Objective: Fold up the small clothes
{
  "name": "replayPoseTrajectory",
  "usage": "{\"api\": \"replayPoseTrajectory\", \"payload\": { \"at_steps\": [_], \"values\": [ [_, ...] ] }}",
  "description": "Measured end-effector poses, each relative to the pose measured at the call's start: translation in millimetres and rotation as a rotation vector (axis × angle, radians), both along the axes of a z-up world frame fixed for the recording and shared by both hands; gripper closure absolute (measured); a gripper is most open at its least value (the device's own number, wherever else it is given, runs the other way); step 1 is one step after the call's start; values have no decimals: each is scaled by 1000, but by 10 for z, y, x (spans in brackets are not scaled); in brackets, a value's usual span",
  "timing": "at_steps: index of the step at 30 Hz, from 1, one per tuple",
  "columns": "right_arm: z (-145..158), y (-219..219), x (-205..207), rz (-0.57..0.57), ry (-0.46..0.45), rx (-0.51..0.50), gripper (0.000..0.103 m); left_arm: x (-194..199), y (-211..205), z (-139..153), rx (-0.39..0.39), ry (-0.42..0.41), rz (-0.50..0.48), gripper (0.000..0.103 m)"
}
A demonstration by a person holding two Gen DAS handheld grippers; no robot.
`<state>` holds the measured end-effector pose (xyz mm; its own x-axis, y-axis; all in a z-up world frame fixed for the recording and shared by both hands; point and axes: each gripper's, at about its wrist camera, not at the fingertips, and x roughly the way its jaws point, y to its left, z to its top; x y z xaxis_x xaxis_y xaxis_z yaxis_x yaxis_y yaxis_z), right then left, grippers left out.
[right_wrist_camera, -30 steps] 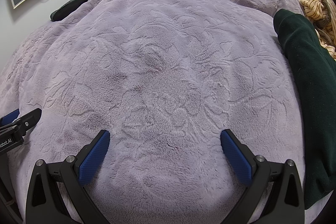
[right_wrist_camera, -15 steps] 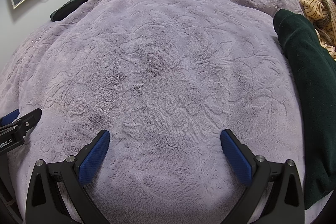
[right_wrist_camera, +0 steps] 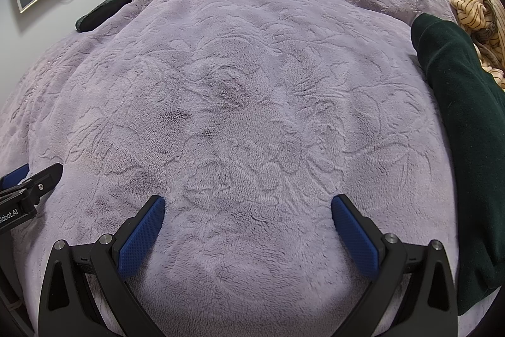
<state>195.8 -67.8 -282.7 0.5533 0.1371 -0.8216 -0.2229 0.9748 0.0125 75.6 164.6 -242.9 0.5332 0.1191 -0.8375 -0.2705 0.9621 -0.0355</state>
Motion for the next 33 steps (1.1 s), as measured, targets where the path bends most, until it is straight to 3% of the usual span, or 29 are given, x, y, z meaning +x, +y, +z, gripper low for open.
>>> {"api": "replayPoseTrajectory", "payload": {
  "at_steps": [33],
  "values": [
    [0, 0, 0, 0, 0, 0, 0, 7, 23, 8, 2, 0, -2, 0]
  ]
}}
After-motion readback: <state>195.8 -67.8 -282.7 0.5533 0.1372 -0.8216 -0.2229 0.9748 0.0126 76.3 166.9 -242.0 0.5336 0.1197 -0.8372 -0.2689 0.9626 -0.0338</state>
